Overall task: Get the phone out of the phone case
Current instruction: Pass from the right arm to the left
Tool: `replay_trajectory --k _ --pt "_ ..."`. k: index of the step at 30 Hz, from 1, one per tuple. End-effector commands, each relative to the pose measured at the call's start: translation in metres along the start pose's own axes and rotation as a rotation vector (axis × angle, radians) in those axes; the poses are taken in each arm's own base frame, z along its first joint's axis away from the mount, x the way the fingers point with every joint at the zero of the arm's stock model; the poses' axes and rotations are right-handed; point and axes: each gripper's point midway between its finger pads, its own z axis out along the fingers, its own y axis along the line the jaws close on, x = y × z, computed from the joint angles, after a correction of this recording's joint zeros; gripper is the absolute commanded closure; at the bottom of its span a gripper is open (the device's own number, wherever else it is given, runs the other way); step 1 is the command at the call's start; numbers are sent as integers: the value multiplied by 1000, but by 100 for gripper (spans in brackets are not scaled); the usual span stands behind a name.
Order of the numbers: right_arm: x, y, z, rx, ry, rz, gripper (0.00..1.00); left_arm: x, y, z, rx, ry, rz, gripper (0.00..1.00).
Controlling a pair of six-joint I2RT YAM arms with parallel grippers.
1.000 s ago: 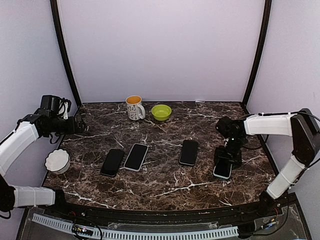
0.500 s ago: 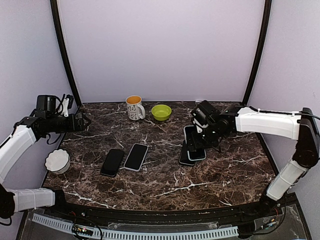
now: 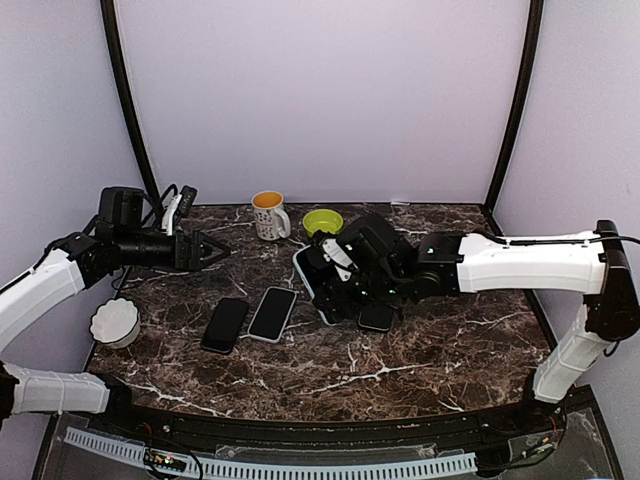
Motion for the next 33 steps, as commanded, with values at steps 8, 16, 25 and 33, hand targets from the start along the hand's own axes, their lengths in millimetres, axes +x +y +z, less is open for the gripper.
replay_trajectory --k 8,16,25,33 --pt "-81 34 -12 10 -246 -132 46 -3 -74 34 249 -3 -27 13" --pt "-83 49 -12 -18 -243 -175 46 3 -89 59 297 33 -30 23" --pt "-83 58 -13 -57 -252 -192 46 6 -89 79 281 56 -39 79" --pt "-94 41 -26 23 -315 -130 2 -6 -88 67 236 -27 -45 100"
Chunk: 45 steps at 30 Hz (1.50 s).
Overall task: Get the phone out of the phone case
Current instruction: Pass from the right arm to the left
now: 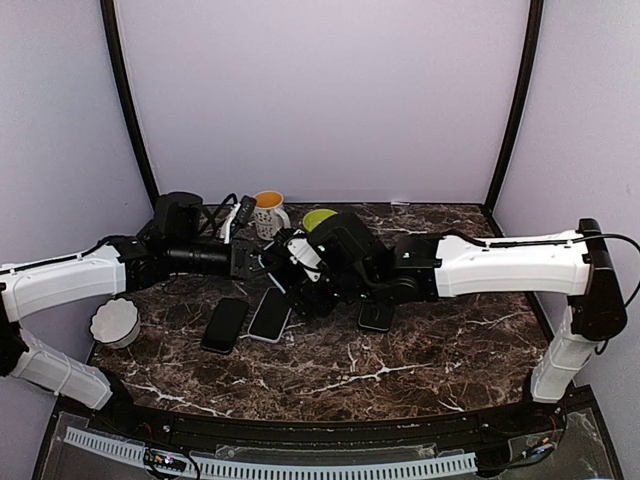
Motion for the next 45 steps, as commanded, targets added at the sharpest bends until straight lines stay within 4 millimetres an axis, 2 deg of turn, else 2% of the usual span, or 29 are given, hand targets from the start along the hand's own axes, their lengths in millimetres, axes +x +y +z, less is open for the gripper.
replay_trajectory --k 1,6,9,15,19,22,27,33,37,41,43,45 --pt "-52 -16 -28 55 -202 104 2 -27 -16 -19 -10 -131 71 100" --pt "-52 -17 -36 11 -230 93 2 -47 -26 -37 -51 -215 182 100" --pt "-57 -32 -46 -20 -224 194 2 -56 -30 -49 -90 -263 253 100" --pt "-66 -66 -80 -99 -351 410 2 -75 -39 -66 -147 -320 378 100" --pt "-60 -73 -96 -86 -376 461 2 -90 -57 -76 -122 -364 416 100" --pt "-48 -77 -98 -68 -361 451 2 -92 -76 -78 -44 -358 452 100" --pt "-42 -74 -112 -167 -417 410 2 -91 -109 -86 91 -354 518 100" --pt "-48 -55 -138 -279 -503 254 2 -85 -137 -93 213 -317 615 100" --pt "-48 -51 -149 -283 -568 158 2 -82 -145 -91 258 -298 686 100" --pt "-40 -46 -151 -274 -611 43 2 -77 -147 -86 300 -324 802 100" --pt "-32 -39 -149 -288 -625 -27 2 -68 -150 -85 341 -333 904 100" --pt "-21 -23 -148 -347 -633 -117 2 -59 -150 -84 376 -340 978 100"
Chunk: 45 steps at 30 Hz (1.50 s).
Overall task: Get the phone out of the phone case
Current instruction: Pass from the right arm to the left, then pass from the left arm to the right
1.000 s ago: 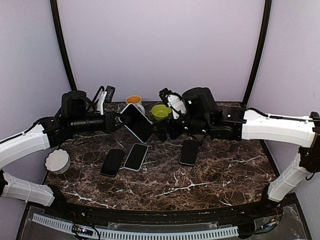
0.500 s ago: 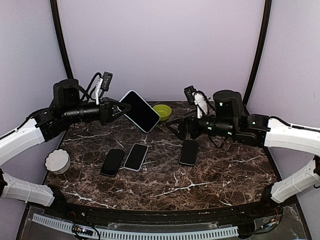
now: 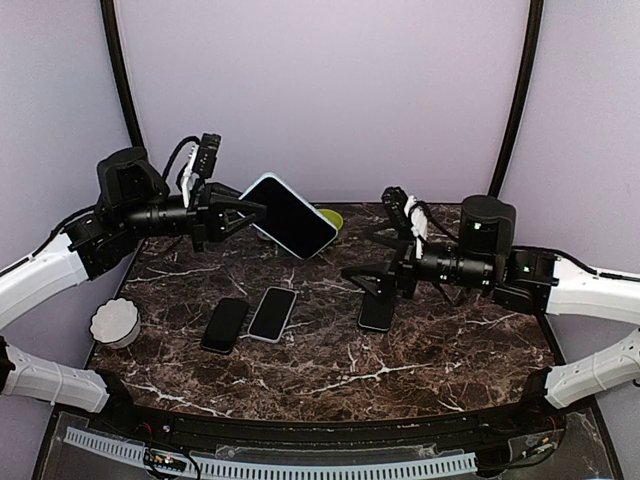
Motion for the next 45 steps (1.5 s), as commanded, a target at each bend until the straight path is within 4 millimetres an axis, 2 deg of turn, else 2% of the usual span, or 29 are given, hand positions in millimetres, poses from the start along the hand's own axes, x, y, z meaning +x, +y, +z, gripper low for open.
replay_trajectory --k 1,2,3,4,5,6,10,15,18,23,31,42,45 --pt "3 29 -5 -160 -69 -200 2 -11 -27 -4 134 -121 293 100" --pt "4 32 -7 -178 -76 -210 2 -15 -33 -7 155 -155 336 100" --pt "4 35 -8 -196 -84 -214 2 -4 -34 -7 165 -152 339 100" --pt "5 39 -9 -215 -93 -220 2 -8 -40 -10 185 -181 372 100" --pt "4 42 -11 -232 -110 -225 2 0 -42 -11 196 -176 362 100" --pt "2 45 -12 -242 -130 -225 2 -1 -46 -13 218 -190 374 100" --pt "-14 43 -13 -223 -252 -204 2 4 -54 -16 256 -211 351 100" --pt "-30 46 2 -243 -296 -202 5 6 -59 -20 288 -244 305 100" --pt "-34 55 14 -283 -297 -218 11 5 -60 -21 293 -263 285 100" --pt "-45 66 23 -315 -337 -233 21 4 -57 -22 274 -288 275 100" --pt "-55 78 32 -351 -400 -239 52 -3 -48 -25 239 -330 257 100" --pt "-66 80 35 -350 -463 -249 68 -9 -37 -34 226 -364 214 100" --pt "-65 82 38 -366 -465 -252 77 -7 -36 -33 225 -361 210 100"
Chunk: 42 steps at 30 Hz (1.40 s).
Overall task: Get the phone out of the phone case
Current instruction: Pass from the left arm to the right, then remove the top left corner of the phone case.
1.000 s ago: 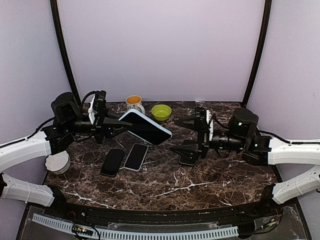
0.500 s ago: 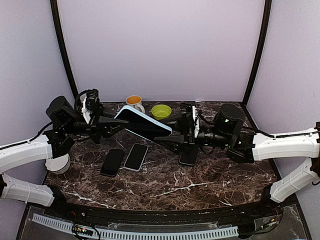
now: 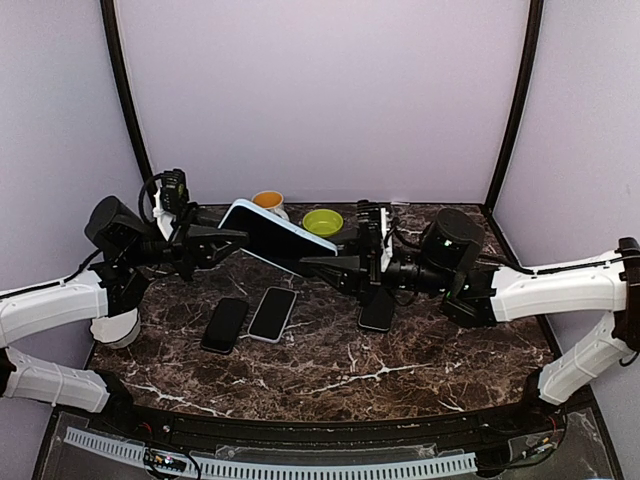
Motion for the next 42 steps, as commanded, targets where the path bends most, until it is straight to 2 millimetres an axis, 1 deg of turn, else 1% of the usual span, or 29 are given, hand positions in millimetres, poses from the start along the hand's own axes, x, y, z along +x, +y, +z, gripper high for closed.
replay_trajectory --k 1,5,6,7,8,9,10,11,12,13,14,15,16,17,18,19,20,22,26,28,29,31,33,36,38,39,42 --pt "-29 3 7 -31 -98 -45 81 -22 2 -5 -31 -69 80 100" --pt "-29 3 11 -45 -95 -49 96 -17 2 -5 -21 -46 75 100" --pt "-29 3 11 -46 -91 -52 98 -16 1 -4 -9 -36 87 100" --pt "-29 3 11 -44 -86 -56 99 -13 2 -3 -8 -13 67 98" --pt "-29 2 11 -38 -78 -64 100 -12 1 -3 -6 1 96 85" --pt "-29 -3 9 -9 -67 -74 100 -8 3 -3 -11 31 76 72" --pt "-28 -7 7 23 -53 -89 100 -8 -3 -4 9 43 117 50" --pt "-26 -12 4 51 -33 -110 100 -1 -4 -4 16 72 140 42" --pt "-25 -15 -1 80 -16 -138 100 -4 -7 -6 12 78 178 29" --pt "-22 -17 -6 103 4 -163 100 4 -7 -8 3 108 203 25" --pt "-18 -21 -11 135 32 -187 100 1 -7 -10 -14 115 233 21" --pt "-14 -26 -16 169 57 -211 100 9 -7 -12 -20 154 248 20" --pt "-8 -30 -22 202 88 -227 100 8 -9 -14 -24 162 266 19" --pt "-3 -32 -27 223 114 -254 100 14 -10 -16 -19 187 276 18" --pt "5 -31 -34 235 140 -291 100 14 -15 -17 -5 192 286 18" --pt "10 -31 -40 256 158 -326 100 18 -17 -18 8 207 296 19" --pt "10 -34 -45 284 168 -340 100 20 -22 -19 24 215 291 19" --pt "13 -35 -52 298 202 -349 100 22 -24 -21 34 225 305 20" --pt "21 -19 -59 199 268 -435 100 27 -21 -20 26 237 308 20" --pt "23 -13 -63 163 295 -480 100 29 -20 -19 30 237 305 23" --pt "28 -9 -65 135 321 -505 100 32 -20 -18 40 238 301 25" --pt "36 -5 -70 99 372 -540 100 37 -22 -16 61 238 306 26" --pt "40 -5 -73 82 406 -553 100 44 -25 -13 81 242 306 27" --pt "38 -2 -75 55 410 -554 100 54 -31 -7 108 258 302 27" --pt "37 4 -74 22 404 -554 100 59 -33 -4 118 273 304 29" --pt "35 4 -73 12 401 -562 100 62 -33 -3 115 281 303 30" --pt "32 5 -70 -14 401 -589 100 69 -40 -1 138 299 306 32"
